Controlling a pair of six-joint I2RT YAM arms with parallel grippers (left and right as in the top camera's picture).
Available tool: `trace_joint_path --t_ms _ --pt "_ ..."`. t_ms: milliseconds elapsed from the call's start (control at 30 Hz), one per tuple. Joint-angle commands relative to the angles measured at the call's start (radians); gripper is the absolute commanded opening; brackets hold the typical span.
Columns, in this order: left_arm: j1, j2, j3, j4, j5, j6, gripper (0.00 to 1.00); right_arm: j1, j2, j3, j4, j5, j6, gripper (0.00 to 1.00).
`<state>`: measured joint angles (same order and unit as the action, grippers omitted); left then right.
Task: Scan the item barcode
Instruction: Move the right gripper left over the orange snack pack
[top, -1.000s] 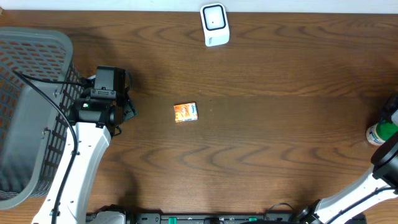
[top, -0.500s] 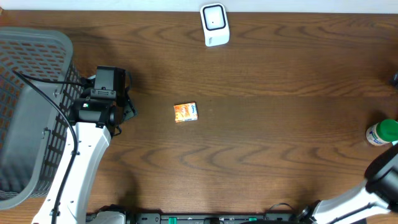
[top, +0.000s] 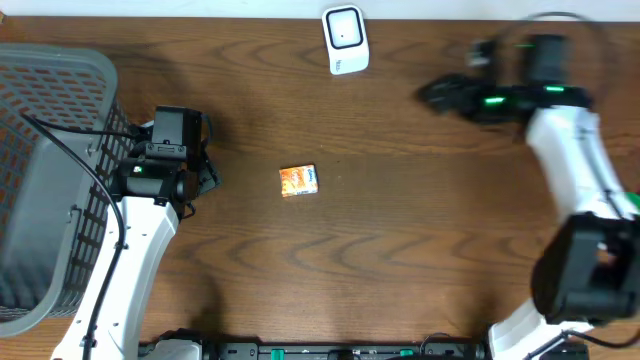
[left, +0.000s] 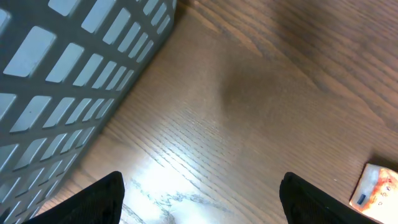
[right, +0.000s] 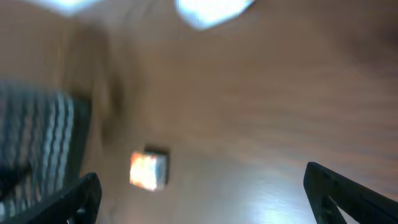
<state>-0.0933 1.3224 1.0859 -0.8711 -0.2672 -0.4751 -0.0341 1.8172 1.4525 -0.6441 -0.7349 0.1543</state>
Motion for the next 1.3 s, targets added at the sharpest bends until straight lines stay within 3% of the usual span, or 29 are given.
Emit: trace_joint_path --t_ms 0,167,367,567,700,1267 --pt "0.002 0.003 0.0 -0.003 -0.002 -0.009 0.8 0.214 0.013 -0.007 -0.005 0.188 0.093 0.99" --pt "0.002 0.003 0.0 -0.003 -0.002 -0.009 0.81 0.502 0.029 -0.007 0.01 0.603 0.198 0.99" --pt "0.002 0.003 0.0 -0.003 -0.002 -0.009 0.8 0.71 0.087 -0.007 0.098 0.77 0.279 0.99" --pt "0.002 0.003 0.0 -0.003 -0.002 -0.009 0.8 0.743 0.201 -0.007 0.166 0.787 0.366 0.99" --pt "0.002 0.003 0.0 -0.003 -0.002 -0.009 0.8 0.743 0.249 -0.007 0.209 0.71 0.375 0.99" --pt "0.002 0.003 0.0 -0.003 -0.002 -0.009 0.8 0.79 0.386 -0.007 0.243 0.707 0.426 0.99"
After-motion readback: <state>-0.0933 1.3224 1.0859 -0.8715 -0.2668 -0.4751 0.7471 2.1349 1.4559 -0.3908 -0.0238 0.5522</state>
